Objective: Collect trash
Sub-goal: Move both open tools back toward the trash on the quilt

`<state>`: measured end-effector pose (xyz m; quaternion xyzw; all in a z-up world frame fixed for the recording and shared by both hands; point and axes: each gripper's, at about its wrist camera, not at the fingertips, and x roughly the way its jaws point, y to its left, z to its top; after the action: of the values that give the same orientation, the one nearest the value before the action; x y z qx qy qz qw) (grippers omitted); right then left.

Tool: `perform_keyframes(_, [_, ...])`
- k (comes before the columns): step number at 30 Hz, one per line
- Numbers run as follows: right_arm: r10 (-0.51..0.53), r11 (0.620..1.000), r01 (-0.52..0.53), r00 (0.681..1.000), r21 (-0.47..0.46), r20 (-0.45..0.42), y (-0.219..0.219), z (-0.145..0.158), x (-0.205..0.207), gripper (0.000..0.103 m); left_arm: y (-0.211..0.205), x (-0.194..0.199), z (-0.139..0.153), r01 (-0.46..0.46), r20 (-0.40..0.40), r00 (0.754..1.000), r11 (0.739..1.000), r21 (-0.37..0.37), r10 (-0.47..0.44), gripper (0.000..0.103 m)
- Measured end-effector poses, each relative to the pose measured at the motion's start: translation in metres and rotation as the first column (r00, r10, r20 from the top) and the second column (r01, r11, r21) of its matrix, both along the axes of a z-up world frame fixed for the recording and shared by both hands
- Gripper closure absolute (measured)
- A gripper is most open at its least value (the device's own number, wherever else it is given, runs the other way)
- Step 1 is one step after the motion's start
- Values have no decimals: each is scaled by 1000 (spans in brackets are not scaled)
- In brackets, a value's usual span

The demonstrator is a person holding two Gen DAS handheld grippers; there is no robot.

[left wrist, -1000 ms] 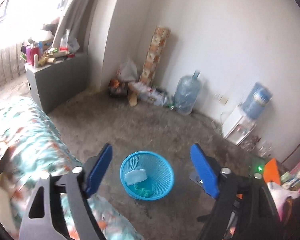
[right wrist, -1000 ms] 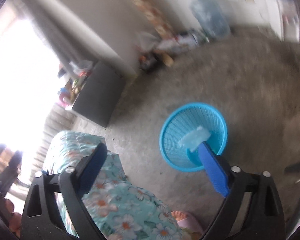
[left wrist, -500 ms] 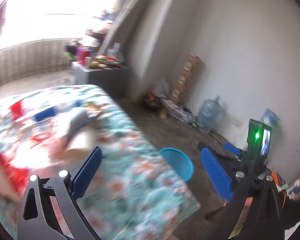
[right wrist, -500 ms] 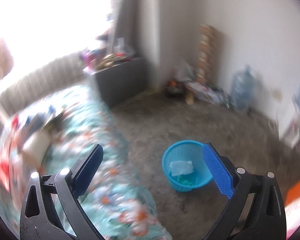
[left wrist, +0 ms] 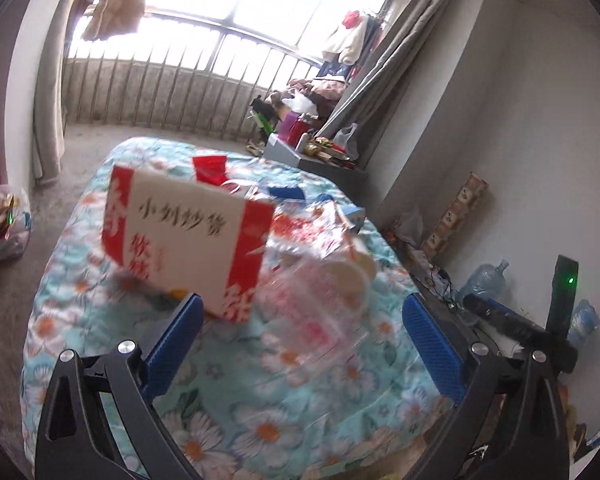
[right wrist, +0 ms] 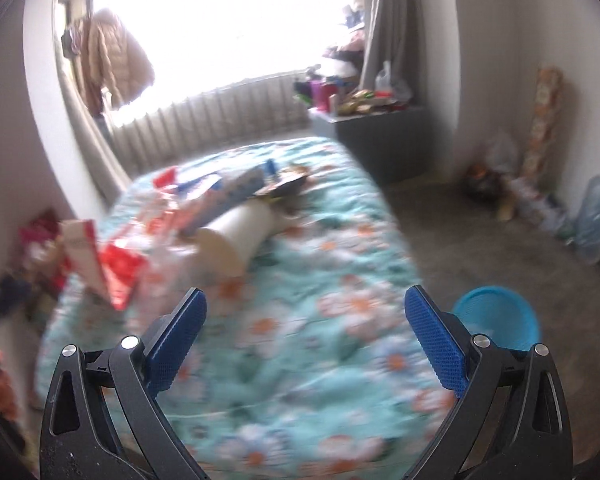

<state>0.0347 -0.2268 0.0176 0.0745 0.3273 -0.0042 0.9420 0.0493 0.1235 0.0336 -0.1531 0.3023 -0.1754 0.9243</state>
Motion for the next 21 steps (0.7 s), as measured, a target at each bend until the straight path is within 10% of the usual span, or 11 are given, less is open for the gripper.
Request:
perform_keyframes(9, [232, 926, -181, 966, 331, -119, 43, -34, 33, 18, 14, 11, -36, -4, -78, 997, 1000, -8, 4, 6])
perform_keyframes(21, [372, 866, -255, 903, 430, -214, 82, -68, 79, 50, 14, 34, -41, 30, -25, 999, 1000, 0, -30, 15])
